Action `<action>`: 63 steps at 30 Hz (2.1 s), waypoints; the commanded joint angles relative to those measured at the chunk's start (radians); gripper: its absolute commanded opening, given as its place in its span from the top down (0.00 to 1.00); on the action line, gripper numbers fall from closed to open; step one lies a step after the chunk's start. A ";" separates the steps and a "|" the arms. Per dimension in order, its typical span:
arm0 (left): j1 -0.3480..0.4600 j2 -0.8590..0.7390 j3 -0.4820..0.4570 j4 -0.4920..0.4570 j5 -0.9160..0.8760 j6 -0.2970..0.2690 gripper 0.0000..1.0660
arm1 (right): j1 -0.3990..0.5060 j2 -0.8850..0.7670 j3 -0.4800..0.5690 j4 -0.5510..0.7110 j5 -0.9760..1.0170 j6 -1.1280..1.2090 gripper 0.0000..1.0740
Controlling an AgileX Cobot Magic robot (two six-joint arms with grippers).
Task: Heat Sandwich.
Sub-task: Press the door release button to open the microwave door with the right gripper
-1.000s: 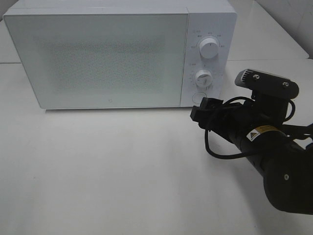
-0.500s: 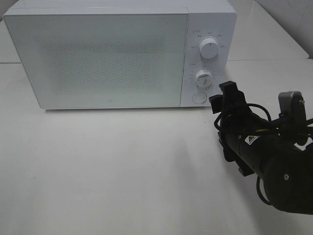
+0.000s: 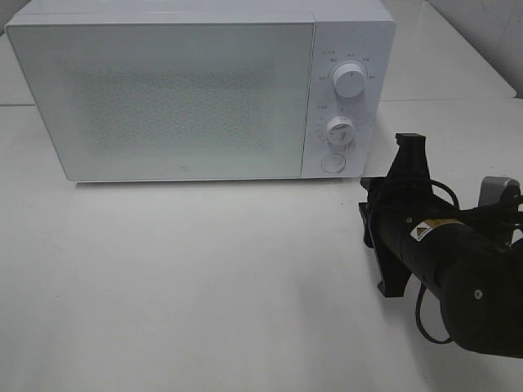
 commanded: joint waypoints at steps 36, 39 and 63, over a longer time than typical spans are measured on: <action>0.001 -0.008 0.001 0.002 -0.001 0.000 0.08 | -0.105 0.126 -0.167 -0.135 0.114 0.007 1.00; 0.001 -0.008 0.001 0.002 -0.001 0.000 0.08 | -0.118 0.161 -0.213 -0.148 0.134 0.009 1.00; 0.001 -0.008 0.001 0.002 -0.001 0.000 0.08 | -0.233 0.296 -0.409 -0.199 0.193 -0.027 1.00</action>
